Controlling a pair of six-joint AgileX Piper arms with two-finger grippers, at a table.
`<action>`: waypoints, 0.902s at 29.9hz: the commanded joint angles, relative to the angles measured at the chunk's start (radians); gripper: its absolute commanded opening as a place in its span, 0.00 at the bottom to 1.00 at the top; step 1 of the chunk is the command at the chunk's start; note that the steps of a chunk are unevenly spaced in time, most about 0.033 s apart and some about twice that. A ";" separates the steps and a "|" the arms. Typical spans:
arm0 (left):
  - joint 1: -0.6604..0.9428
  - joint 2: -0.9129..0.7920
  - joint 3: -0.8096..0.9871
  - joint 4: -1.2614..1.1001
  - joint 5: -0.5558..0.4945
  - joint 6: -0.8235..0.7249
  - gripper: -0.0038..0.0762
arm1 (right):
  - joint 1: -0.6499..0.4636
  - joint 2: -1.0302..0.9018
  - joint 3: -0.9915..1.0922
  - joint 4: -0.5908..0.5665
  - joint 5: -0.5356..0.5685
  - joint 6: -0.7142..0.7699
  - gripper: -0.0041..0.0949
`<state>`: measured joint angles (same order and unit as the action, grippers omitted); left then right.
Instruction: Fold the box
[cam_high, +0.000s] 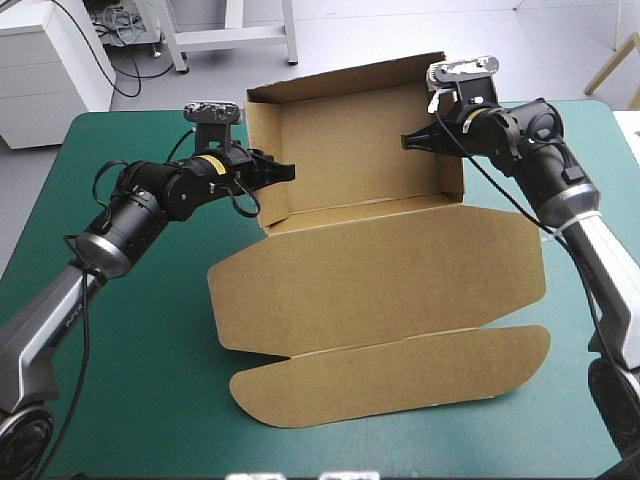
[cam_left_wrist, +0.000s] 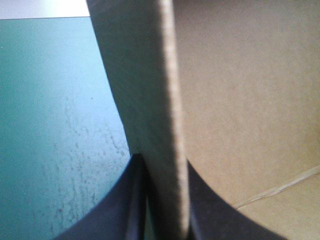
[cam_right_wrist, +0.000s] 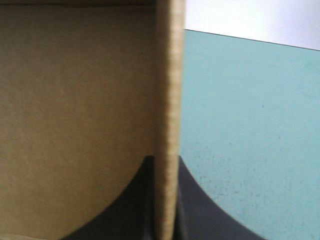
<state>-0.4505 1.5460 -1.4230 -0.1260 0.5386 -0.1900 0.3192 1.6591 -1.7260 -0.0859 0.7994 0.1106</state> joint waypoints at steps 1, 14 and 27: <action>-0.028 -0.021 -0.039 -0.072 -0.069 0.038 0.04 | 0.009 -0.049 -0.029 0.071 -0.064 -0.004 0.04; -0.026 0.106 -0.065 0.091 0.132 0.056 0.04 | 0.009 0.002 0.057 0.114 0.088 -0.004 0.03; -0.026 0.207 -0.101 0.140 0.318 0.083 0.04 | 0.009 0.128 0.094 0.192 0.200 -0.053 0.02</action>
<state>-0.4611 1.7960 -1.4886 0.0000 0.8916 -0.1846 0.3205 1.8322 -1.6069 0.0372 1.0039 0.1221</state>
